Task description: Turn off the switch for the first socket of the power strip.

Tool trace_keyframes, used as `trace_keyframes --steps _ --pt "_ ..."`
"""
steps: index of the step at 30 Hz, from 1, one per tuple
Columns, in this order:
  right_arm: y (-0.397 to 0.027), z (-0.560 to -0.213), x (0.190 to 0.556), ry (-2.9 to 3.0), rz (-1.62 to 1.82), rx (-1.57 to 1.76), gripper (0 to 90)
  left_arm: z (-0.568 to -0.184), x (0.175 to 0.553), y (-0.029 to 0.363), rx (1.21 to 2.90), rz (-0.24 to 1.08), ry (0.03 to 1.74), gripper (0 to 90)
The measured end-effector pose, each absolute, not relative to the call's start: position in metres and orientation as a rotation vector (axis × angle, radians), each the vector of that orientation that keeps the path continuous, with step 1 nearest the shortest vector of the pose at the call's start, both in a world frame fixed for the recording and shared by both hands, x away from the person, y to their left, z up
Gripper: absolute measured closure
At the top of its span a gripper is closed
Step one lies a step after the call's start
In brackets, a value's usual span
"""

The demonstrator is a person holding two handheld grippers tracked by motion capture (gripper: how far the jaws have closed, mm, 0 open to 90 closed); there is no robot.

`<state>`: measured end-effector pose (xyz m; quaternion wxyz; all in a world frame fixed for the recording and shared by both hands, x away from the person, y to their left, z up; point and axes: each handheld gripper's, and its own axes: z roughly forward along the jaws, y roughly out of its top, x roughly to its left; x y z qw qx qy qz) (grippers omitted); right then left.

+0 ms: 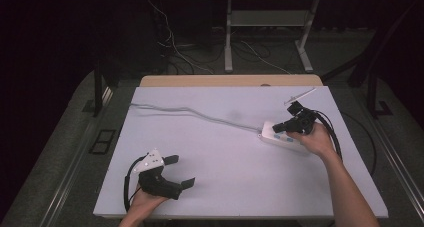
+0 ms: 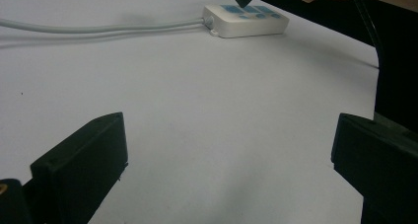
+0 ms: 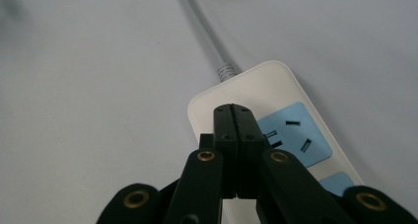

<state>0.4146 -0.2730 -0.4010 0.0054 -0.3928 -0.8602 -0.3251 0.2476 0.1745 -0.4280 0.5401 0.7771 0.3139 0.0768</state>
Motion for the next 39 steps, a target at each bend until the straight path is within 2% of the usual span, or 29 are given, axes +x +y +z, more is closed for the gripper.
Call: trace_keyframes --steps 14,39 --pt "-0.275 -0.411 0.414 -2.7 -0.95 -1.239 89.7 -0.428 0.248 0.175 1.851 0.183 0.746 0.0" --pt "-0.284 -0.418 0.405 -2.655 -1.067 -1.296 90.0 -0.428 0.249 0.172 1.86 0.177 0.736 0.0"
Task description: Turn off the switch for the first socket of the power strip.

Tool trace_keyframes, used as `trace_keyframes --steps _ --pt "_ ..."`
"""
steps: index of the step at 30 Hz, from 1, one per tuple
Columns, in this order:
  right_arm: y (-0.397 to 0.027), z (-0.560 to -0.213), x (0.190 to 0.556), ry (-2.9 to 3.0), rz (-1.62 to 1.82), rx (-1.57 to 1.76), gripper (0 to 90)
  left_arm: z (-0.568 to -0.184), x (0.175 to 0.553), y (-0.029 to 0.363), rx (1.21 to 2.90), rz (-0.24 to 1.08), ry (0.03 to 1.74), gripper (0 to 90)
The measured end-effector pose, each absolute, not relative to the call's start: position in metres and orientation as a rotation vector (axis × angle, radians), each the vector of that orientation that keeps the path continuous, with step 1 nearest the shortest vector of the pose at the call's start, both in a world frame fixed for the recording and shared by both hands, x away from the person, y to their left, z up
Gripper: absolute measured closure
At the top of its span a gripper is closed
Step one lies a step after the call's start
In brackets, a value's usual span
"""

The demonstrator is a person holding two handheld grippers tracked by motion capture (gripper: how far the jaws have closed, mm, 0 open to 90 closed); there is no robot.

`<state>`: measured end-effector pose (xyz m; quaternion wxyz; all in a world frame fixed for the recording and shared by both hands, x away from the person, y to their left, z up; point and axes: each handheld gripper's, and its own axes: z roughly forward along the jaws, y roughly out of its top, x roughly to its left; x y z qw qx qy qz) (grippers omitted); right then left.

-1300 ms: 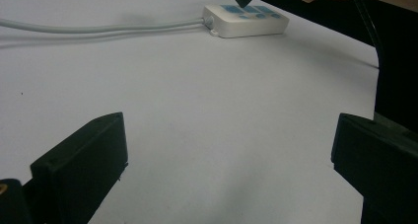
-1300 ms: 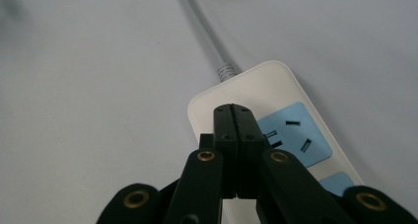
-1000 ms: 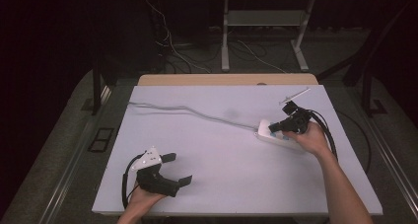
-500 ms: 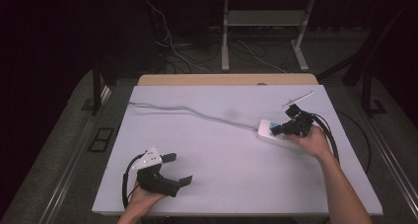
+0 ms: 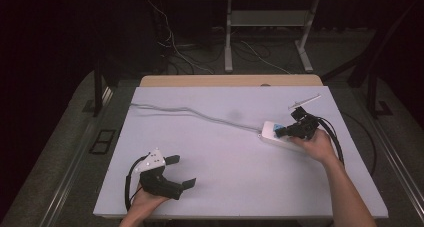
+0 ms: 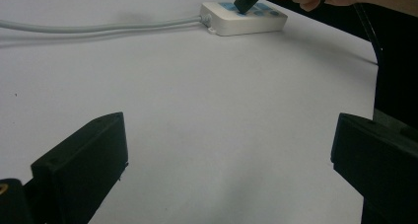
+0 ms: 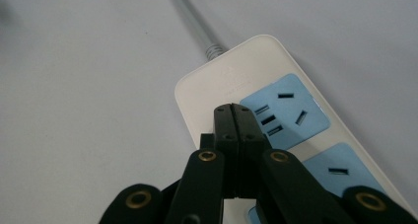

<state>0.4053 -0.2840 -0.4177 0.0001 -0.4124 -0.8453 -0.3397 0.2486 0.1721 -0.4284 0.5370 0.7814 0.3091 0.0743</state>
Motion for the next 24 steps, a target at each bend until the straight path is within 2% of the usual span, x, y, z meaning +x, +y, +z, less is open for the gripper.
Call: trace_keyframes --steps 24 --pt "-0.2761 -0.4143 0.4024 -2.745 -0.998 -1.278 90.0 -0.4292 0.2498 0.171 1.87 0.17 0.727 0.0"
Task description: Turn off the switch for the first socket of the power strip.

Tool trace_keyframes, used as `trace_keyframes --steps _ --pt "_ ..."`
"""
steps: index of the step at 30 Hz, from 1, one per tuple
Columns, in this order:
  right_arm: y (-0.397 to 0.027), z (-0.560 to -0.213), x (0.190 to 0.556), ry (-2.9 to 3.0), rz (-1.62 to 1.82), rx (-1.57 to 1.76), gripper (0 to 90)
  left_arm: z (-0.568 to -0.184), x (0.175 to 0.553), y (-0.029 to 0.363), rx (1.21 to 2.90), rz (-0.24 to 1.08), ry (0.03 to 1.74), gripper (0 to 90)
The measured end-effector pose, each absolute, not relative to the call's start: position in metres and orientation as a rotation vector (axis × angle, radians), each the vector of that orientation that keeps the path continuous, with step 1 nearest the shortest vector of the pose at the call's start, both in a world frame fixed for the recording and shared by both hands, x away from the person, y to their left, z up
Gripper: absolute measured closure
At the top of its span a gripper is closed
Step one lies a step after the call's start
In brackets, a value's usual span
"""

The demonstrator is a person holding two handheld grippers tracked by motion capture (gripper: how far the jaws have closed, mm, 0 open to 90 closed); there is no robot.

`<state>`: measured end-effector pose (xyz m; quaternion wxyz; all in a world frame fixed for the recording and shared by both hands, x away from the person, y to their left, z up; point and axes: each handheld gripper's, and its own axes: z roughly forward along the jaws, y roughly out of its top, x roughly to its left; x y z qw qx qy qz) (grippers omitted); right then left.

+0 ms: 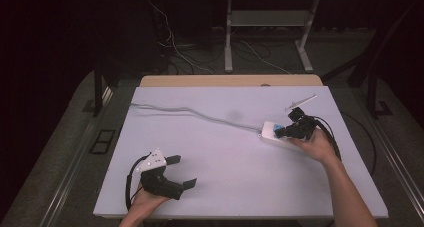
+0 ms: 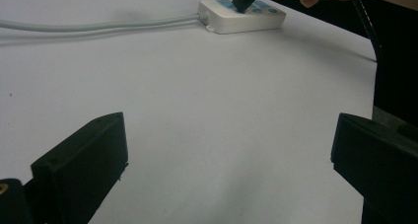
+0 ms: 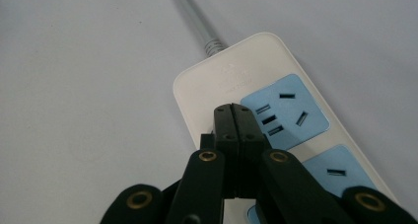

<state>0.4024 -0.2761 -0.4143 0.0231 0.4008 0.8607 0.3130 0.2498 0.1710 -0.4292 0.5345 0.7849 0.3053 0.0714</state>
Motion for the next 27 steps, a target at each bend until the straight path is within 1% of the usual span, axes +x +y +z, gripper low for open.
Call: trace_keyframes --steps 13,19,27 --pt "-0.276 -0.407 0.402 2.711 0.844 1.201 90.0 -0.429 0.25 0.172 1.868 0.172 0.729 0.0" --pt "-0.274 -0.401 0.402 2.716 0.883 1.183 90.0 -0.429 0.25 0.173 1.862 0.172 0.736 0.0" --pt "-0.278 -0.386 0.403 2.695 0.901 1.171 90.0 -0.429 0.249 0.173 1.862 0.173 0.734 0.0"
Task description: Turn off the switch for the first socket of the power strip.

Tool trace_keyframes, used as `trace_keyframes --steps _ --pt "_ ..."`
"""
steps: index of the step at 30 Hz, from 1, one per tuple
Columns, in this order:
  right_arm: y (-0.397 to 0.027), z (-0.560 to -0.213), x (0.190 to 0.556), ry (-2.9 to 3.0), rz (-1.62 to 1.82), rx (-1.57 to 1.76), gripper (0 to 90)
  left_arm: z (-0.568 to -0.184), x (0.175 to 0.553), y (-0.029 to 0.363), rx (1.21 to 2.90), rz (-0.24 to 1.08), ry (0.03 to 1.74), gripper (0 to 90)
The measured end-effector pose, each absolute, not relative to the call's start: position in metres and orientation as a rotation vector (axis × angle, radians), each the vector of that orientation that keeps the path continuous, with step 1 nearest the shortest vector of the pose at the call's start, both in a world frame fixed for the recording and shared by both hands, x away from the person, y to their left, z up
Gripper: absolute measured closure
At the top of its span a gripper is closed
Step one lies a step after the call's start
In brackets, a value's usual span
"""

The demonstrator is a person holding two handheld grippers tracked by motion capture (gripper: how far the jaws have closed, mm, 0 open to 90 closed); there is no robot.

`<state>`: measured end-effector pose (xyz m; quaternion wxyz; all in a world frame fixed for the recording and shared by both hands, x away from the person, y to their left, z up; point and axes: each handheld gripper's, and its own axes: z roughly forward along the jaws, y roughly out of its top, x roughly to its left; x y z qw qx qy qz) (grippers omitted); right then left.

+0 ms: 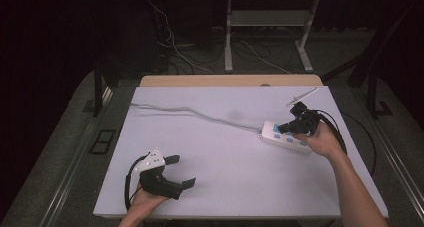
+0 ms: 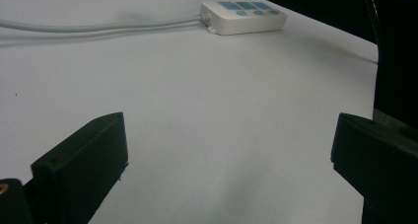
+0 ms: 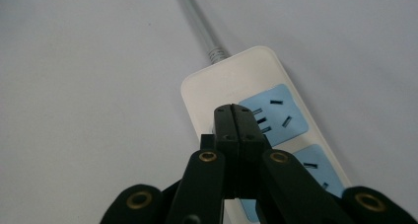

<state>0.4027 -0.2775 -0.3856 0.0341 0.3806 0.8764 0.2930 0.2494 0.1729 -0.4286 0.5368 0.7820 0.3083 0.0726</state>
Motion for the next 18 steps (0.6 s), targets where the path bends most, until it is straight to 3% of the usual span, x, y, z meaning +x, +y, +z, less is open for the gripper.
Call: trace_keyframes --steps 18 --pt "-0.305 -0.365 0.39 2.614 1.008 1.219 89.9 -0.428 0.248 0.172 1.859 0.177 0.735 0.0"
